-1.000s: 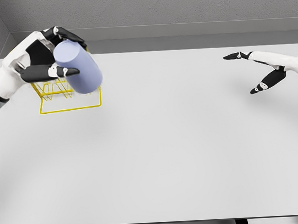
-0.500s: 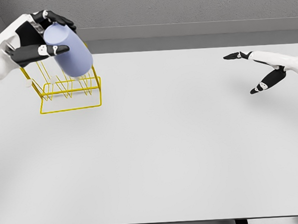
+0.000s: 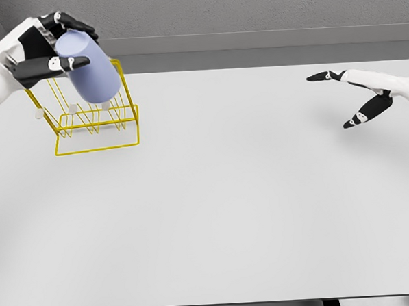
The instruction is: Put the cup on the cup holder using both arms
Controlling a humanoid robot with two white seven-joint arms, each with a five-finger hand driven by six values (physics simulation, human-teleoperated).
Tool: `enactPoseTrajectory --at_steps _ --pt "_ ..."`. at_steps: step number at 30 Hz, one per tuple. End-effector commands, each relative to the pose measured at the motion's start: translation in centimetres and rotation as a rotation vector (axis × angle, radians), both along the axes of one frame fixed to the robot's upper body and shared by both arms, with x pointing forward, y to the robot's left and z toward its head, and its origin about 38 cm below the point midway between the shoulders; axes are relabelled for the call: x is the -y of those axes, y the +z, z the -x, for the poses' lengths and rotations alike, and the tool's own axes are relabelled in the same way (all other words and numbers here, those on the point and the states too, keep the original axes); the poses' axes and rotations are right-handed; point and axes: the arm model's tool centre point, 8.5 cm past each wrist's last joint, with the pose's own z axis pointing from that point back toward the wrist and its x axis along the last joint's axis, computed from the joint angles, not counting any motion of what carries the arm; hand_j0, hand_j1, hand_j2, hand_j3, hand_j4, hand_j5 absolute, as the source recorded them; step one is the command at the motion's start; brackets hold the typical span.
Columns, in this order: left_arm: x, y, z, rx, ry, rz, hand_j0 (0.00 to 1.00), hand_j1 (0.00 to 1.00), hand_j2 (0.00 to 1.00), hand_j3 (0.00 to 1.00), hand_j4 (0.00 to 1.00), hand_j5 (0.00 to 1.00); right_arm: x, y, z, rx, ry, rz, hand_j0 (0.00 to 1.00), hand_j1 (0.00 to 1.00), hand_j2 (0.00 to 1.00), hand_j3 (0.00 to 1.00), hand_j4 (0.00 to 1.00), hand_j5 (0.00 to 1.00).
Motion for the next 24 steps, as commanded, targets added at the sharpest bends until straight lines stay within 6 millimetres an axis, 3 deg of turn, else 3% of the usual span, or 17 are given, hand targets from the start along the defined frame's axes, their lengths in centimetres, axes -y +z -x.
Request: enactPoseTrajectory --at_steps 1,8,20,21,23,24 --pt "-0.1 -0.4 -0.2 -0.016 0.005 0.005 0.45 0.45 0.45 0.45 0.45 0.45 0.0 0.1 0.0 0.001 -0.003 -0.008 1.00 1.00 1.00 1.00 1.00 1.00" --pt "0.7 -1.9 -0.3 -0.048 0.003 -0.010 0.45 0.45 0.45 0.45 0.45 0.45 0.0 0.1 0.0 0.001 -0.003 -0.008 1.00 1.00 1.00 1.00 1.00 1.00" --pt "1.0 -2.6 -0.5 -0.057 0.012 -0.028 0.46 0.46 0.46 0.46 0.46 0.46 -0.1 0.1 0.0 0.001 -0.002 -0.009 1.00 1.00 1.00 1.00 1.00 1.00" --pt "1.1 -2.7 -0.5 -0.059 0.009 -0.026 0.53 0.53 0.53 0.53 0.53 0.53 0.0 0.1 0.0 0.000 -0.003 -0.008 1.00 1.00 1.00 1.00 1.00 1.00" --pt "1.3 -2.5 -0.5 -0.050 0.005 -0.030 0.84 0.84 0.84 0.84 0.84 0.84 -0.1 0.0 0.0 -0.001 -0.002 -0.009 1.00 1.00 1.00 1.00 1.00 1.00" --pt "1.4 -2.5 -0.4 -0.049 0.004 -0.030 0.86 0.86 0.86 0.86 0.86 0.86 0.0 0.0 0.0 -0.001 -0.003 -0.008 1.00 1.00 1.00 1.00 1.00 1.00"
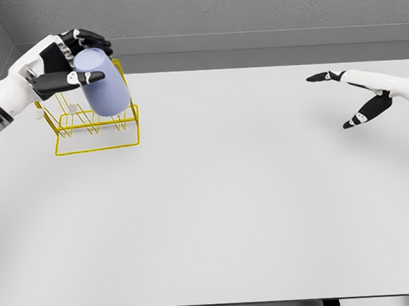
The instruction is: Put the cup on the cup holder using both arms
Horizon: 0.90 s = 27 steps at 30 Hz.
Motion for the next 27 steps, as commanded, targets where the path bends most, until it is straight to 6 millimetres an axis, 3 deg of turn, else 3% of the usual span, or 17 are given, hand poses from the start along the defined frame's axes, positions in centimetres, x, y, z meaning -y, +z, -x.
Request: enactPoseTrajectory --at_steps 1,4,15,19,23,27 --pt "0.1 0.1 0.1 0.004 -0.005 0.004 0.90 0.90 0.90 0.90 0.90 0.90 0.0 0.2 0.0 0.002 -0.003 -0.008 1.00 1.00 1.00 1.00 1.00 1.00" --pt "0.1 0.0 0.1 0.001 -0.005 0.006 1.00 1.00 1.00 1.00 1.00 1.00 0.0 0.1 0.0 0.000 -0.004 -0.008 1.00 1.00 1.00 1.00 1.00 1.00" --pt "0.5 0.2 0.6 0.013 -0.022 0.012 1.00 1.00 1.00 1.00 1.00 1.00 0.0 0.2 -0.1 0.002 -0.004 -0.008 1.00 1.00 1.00 1.00 1.00 1.00" --pt "1.3 1.1 2.2 0.052 -0.062 0.007 1.00 1.00 1.00 1.00 1.00 1.00 0.0 0.1 0.0 0.001 -0.003 -0.008 1.00 1.00 1.00 1.00 1.00 1.00" --pt "-0.3 1.6 4.1 0.117 -0.068 -0.008 1.00 1.00 1.00 1.00 1.00 1.00 0.0 0.2 -0.1 0.002 -0.004 -0.008 1.00 1.00 1.00 1.00 1.00 1.00" --pt "-2.3 0.9 6.7 0.202 -0.060 -0.061 1.00 1.00 1.00 1.00 1.00 1.00 0.1 0.2 0.0 0.002 -0.005 -0.007 1.00 1.00 1.00 1.00 1.00 1.00"
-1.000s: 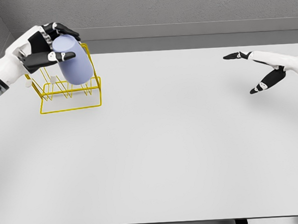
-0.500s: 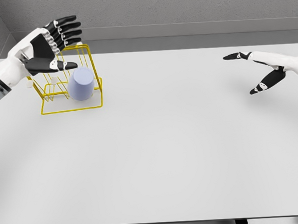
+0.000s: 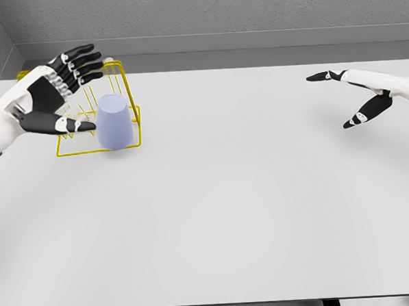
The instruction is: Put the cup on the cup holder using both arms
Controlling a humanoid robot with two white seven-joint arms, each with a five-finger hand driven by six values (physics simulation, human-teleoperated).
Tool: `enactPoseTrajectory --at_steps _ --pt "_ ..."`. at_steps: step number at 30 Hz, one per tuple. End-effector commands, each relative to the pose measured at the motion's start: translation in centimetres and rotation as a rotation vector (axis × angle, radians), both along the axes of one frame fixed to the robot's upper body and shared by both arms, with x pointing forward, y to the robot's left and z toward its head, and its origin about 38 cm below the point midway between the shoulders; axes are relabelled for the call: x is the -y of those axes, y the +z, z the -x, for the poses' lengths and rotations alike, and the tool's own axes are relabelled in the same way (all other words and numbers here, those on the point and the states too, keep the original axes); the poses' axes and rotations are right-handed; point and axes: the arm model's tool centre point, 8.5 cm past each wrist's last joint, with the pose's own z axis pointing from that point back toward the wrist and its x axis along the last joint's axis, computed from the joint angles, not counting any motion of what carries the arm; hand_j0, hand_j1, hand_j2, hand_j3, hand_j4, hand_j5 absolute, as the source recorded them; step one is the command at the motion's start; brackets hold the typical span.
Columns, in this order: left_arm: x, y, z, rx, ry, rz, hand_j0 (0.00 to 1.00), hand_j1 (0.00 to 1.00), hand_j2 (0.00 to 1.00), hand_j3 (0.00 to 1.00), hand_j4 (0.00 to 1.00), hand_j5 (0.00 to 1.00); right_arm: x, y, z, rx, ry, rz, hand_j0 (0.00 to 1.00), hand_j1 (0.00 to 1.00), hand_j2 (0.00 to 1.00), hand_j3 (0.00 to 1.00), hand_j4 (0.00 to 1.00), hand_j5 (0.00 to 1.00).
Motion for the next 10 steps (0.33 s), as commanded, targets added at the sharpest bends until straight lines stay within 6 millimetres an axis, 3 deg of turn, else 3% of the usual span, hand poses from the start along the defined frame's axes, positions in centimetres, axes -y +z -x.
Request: enactPoseTrajectory --at_steps 1,10 --pt "-0.4 2.5 0.9 0.098 -0.023 -0.039 1.00 1.00 1.00 1.00 1.00 1.00 0.1 0.1 0.0 0.000 -0.004 -0.007 1.00 1.00 1.00 1.00 1.00 1.00" --pt "0.8 0.1 2.5 0.087 -0.048 -0.172 1.00 1.00 1.00 1.00 1.00 1.00 0.0 0.1 0.0 0.001 -0.003 -0.008 1.00 1.00 1.00 1.00 1.00 1.00"
